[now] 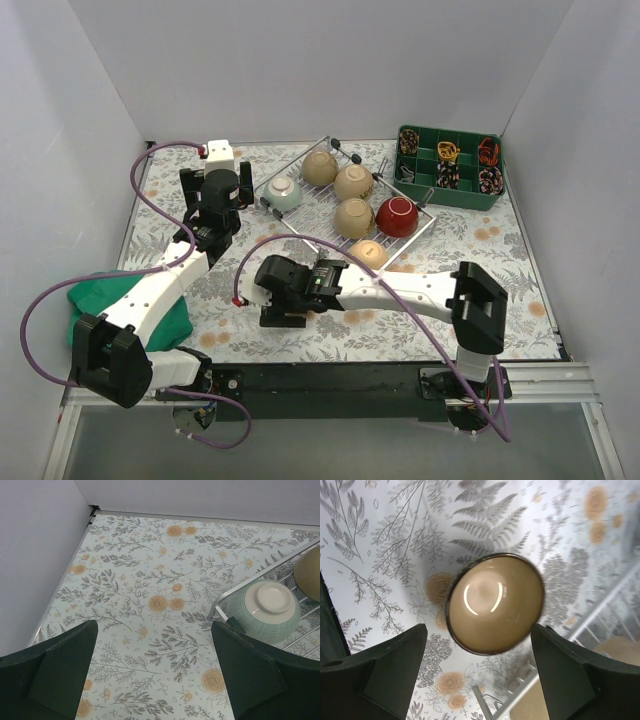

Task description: Unload the bowls from the dish rack

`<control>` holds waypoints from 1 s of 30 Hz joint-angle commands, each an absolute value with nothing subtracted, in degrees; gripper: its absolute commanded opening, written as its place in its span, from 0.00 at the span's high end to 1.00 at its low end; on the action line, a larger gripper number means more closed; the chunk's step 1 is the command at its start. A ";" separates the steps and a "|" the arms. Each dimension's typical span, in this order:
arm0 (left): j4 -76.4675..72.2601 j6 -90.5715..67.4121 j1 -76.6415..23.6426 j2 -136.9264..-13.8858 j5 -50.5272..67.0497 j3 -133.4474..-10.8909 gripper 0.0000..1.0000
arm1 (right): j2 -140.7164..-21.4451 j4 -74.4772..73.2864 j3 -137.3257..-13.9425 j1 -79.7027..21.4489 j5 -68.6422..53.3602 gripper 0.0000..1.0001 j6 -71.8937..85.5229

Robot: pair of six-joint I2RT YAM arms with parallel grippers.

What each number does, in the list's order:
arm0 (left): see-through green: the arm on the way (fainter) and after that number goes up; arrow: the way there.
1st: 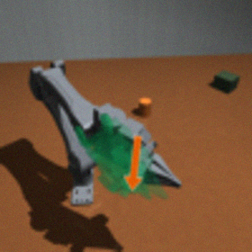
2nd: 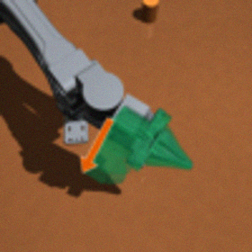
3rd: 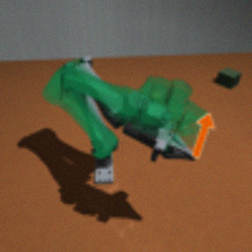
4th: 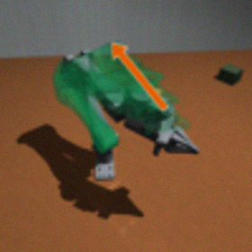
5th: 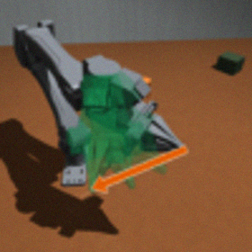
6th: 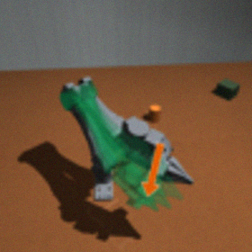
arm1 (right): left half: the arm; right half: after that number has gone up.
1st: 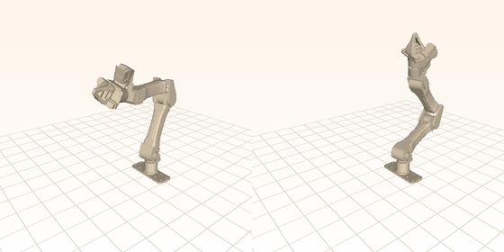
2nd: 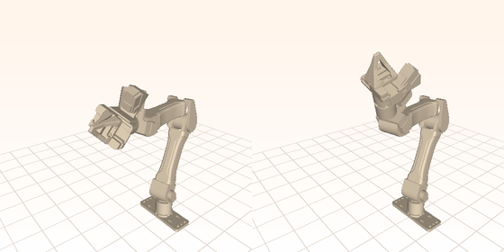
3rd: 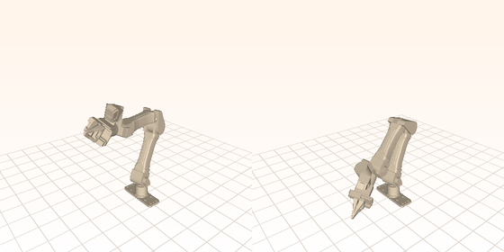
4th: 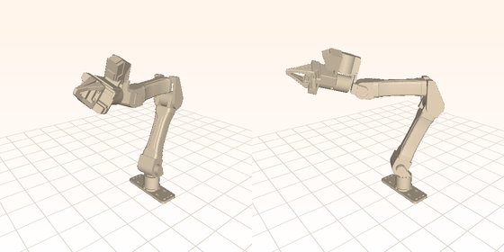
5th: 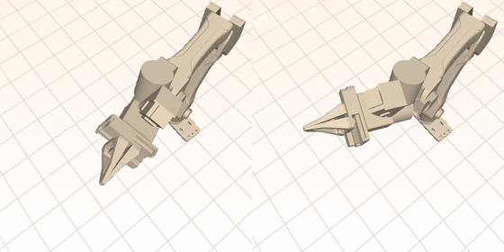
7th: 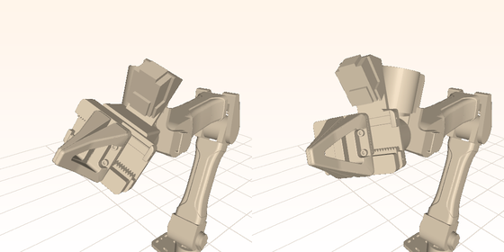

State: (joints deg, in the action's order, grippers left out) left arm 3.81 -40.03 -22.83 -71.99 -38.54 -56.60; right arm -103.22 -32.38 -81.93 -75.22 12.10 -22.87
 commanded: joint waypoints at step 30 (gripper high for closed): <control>3.60 -41.48 -22.59 -72.33 -35.33 -55.99 0.02 | -114.95 -34.10 -105.64 -48.25 36.38 0.02 -11.08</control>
